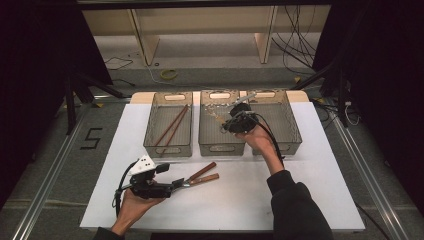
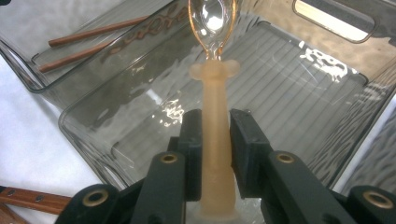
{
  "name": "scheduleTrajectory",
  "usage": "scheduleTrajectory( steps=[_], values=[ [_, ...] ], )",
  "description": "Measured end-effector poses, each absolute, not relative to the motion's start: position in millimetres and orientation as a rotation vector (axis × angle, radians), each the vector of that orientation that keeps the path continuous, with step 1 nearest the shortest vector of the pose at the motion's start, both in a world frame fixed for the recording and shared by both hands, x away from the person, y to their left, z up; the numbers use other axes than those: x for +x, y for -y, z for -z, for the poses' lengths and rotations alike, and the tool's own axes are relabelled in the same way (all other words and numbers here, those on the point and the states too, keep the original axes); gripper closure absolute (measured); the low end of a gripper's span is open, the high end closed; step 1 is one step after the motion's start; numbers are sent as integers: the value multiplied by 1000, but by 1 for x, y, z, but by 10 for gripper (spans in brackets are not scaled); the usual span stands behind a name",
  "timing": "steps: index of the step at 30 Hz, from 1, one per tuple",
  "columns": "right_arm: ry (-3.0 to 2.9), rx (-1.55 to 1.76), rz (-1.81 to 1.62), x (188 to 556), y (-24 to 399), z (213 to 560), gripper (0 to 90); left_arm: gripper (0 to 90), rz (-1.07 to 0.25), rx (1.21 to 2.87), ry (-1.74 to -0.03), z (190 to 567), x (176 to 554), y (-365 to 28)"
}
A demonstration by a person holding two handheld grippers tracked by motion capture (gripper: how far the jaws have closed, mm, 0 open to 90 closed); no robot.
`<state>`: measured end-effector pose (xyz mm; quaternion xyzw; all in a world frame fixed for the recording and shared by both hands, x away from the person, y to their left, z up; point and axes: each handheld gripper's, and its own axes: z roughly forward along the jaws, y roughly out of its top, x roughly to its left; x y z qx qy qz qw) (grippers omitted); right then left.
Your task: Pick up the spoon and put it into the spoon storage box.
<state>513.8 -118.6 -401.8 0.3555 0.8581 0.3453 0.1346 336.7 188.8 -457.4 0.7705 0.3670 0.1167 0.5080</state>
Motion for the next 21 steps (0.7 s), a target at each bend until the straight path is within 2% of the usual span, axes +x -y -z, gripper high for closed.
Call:
scheduleTrajectory(
  steps=[21],
  values=[
    [-2504, 1058, -961, 519, 112, 412, 759, 196, -284, 1854, -887, 457, 337, -189]
  ],
)
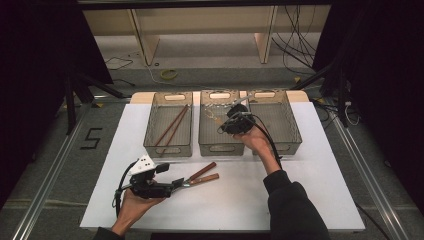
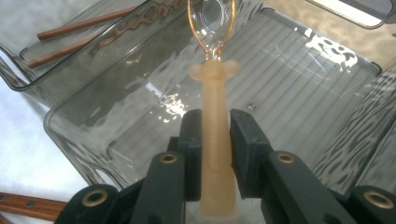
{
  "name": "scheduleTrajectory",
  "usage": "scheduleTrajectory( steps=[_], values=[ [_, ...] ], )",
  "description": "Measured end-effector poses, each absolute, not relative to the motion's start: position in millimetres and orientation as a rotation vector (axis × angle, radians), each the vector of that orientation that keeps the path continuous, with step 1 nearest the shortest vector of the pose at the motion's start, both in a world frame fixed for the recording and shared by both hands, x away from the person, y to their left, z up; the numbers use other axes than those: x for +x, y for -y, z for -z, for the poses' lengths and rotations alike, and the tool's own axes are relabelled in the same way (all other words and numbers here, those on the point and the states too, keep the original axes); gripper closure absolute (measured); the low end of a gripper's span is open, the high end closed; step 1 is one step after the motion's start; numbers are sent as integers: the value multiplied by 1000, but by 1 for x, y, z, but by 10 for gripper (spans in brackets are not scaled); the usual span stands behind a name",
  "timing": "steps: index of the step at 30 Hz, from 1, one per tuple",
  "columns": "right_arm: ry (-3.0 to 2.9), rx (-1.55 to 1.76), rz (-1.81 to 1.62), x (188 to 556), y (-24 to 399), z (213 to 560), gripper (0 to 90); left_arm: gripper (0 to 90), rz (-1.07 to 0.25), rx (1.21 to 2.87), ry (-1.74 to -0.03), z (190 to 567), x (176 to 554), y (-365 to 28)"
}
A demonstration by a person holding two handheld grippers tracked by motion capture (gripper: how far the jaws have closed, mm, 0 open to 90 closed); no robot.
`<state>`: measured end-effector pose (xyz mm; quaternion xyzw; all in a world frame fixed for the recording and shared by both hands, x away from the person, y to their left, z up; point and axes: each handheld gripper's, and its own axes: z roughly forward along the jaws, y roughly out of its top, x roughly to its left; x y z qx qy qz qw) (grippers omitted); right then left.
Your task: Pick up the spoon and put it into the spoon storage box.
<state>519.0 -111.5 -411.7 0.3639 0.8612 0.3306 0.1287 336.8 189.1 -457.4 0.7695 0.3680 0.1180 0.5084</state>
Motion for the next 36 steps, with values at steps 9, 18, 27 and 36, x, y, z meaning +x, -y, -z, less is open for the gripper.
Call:
scheduleTrajectory(
  steps=[9, 18, 27, 36],
  values=[
    [-2522, 1068, -943, 521, 109, 416, 756, 197, -284, 1854, -887, 457, 337, -189],
    [-2503, 1092, -973, 520, 111, 411, 653, 196, -286, 1851, -891, 457, 337, -190],
    [-2497, 1036, -1072, 505, 115, 397, 536, 196, -291, 1850, -891, 457, 337, -190],
    [-2514, 923, -1172, 477, 113, 385, 479, 196, -293, 1845, -896, 457, 337, -191]
  ],
)
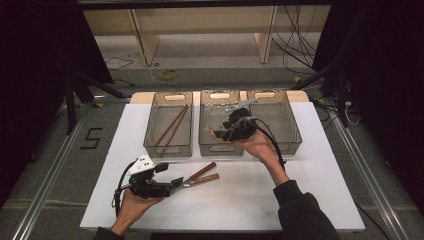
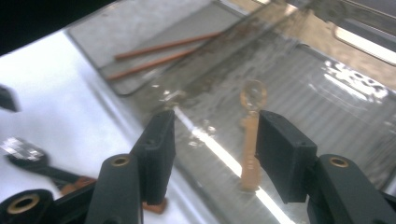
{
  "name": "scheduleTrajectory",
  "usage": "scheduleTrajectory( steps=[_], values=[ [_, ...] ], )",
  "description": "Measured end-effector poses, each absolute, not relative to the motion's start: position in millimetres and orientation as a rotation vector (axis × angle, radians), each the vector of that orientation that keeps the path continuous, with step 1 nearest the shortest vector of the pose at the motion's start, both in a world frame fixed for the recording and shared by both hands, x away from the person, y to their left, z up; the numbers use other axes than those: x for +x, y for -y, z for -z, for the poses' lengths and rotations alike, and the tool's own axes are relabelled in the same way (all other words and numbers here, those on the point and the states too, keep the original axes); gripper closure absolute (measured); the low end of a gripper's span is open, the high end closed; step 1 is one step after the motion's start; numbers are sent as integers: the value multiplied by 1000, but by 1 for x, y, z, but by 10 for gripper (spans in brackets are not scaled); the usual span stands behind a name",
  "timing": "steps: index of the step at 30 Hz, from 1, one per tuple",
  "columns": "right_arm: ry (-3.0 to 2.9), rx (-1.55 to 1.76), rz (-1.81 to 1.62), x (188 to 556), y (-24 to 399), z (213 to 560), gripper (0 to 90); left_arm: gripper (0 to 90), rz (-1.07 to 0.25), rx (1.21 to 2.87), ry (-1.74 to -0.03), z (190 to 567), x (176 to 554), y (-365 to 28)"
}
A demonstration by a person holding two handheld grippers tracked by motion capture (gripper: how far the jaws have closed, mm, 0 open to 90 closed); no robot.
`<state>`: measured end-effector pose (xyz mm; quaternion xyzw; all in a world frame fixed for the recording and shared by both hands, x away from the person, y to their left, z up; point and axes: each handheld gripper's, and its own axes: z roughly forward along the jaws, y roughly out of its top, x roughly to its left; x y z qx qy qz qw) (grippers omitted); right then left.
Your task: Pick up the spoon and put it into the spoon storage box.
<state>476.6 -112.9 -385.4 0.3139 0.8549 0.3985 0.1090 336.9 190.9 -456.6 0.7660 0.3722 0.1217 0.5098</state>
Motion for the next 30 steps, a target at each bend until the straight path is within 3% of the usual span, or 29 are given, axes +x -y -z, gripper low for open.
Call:
scheduleTrajectory(
  steps=[10, 30],
  values=[
    [-2563, 817, -1233, 451, 109, 387, 531, 196, -298, 1830, -902, 456, 337, -192],
    [-2685, 757, -1099, 446, 83, 439, 892, 196, -306, 1819, -902, 455, 337, -194]
  ],
)
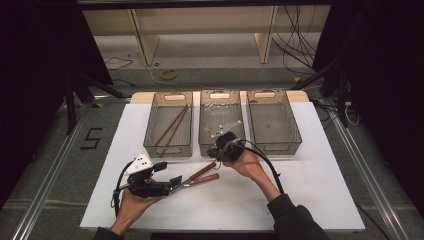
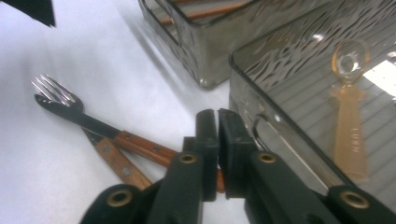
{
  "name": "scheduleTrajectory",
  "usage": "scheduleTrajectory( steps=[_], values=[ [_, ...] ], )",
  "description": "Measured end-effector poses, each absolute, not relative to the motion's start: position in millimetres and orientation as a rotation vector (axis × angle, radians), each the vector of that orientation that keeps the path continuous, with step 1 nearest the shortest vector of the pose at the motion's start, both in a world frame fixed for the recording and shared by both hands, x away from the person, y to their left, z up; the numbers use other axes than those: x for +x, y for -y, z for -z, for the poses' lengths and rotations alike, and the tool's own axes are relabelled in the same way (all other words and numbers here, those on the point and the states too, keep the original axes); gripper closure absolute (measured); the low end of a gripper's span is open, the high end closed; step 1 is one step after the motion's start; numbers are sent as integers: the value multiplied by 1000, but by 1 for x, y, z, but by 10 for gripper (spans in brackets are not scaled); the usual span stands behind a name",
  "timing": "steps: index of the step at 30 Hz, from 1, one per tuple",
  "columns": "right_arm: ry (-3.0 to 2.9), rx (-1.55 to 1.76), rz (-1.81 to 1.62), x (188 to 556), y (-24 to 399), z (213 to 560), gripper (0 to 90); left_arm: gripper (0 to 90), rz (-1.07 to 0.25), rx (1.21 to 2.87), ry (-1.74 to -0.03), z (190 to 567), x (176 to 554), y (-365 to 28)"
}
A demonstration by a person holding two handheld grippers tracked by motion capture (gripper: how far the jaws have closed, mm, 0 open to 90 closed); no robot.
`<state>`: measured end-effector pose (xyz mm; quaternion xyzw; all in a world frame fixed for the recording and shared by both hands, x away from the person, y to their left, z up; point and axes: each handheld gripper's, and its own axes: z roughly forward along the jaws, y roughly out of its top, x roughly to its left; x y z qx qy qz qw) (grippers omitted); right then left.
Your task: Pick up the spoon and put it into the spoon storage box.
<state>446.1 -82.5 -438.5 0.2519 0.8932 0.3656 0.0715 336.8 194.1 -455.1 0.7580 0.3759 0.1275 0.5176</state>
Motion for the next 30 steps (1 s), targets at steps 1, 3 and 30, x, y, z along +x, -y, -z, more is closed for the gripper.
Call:
scheduleTrajectory(
  steps=[1, 3, 30],
  values=[
    [-2692, 760, -1085, 447, 81, 441, 900, 196, -306, 1819, -902, 455, 337, -194],
    [-2696, 755, -1061, 449, 78, 447, 900, 196, -305, 1816, -904, 455, 337, -194],
    [-2712, 816, -958, 462, 73, 482, 900, 196, -304, 1818, -906, 455, 338, -194]
  ],
)
